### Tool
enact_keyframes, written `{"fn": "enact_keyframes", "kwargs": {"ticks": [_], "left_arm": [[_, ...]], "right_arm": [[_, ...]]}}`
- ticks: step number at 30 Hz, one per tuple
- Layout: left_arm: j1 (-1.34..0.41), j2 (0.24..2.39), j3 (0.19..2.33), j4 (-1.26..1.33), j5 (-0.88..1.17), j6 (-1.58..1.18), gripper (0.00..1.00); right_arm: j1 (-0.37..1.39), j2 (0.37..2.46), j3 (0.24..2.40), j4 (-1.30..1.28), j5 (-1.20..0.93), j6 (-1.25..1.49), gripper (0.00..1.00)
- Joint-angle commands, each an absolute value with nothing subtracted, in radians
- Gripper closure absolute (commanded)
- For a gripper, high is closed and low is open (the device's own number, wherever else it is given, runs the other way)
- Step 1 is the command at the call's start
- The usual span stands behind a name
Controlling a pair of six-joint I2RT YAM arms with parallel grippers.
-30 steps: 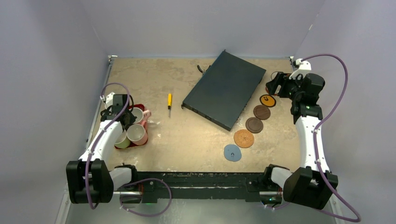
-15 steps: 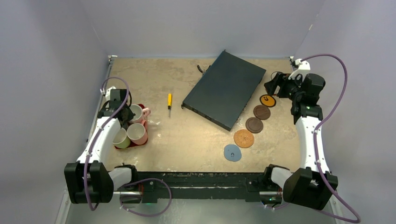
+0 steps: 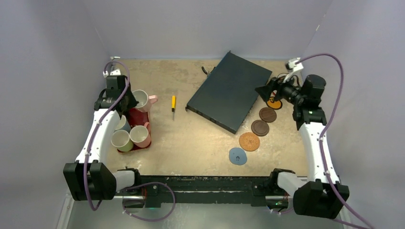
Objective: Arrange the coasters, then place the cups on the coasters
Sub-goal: Pick up the cup from the tray, then place the cup on the coaster.
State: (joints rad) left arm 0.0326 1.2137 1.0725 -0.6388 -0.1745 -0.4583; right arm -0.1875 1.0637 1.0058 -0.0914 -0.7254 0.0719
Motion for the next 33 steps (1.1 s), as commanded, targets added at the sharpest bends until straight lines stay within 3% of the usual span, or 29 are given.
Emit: {"fn": "enact_keyframes", "kwargs": {"ticks": [1,9,13,20,33], "left_arm": [[0.028,1.225,1.159,-0.569,-0.012,-0.410,1.00],[-0.162,1.299,1.212,-0.639,0.025,-0.348,1.00],[-0.183,1.303,1.192,-0.663,0.092,-0.353,1.00],[-0.231,1.298,1.109,-0.678,0.144,-0.350,1.00],[-0.295,1.277,1.053,-0.750,0.090,-0.284,1.00]], "right_arm": [[0.039,1.056,1.028,-0.057,-0.638,-0.020,0.23],[0.409,1.161,1.053,-0.066,-0.436,-0.093,0.23],[0.583,1.258,1.099,-0.163,-0.246,-0.123,0.23],[0.802,1.411,1.163,-0.157,-0.151,-0.085,0.25],[1.011,1.739,1.376,-0.219,-0.067,-0.078,0.29]]}}
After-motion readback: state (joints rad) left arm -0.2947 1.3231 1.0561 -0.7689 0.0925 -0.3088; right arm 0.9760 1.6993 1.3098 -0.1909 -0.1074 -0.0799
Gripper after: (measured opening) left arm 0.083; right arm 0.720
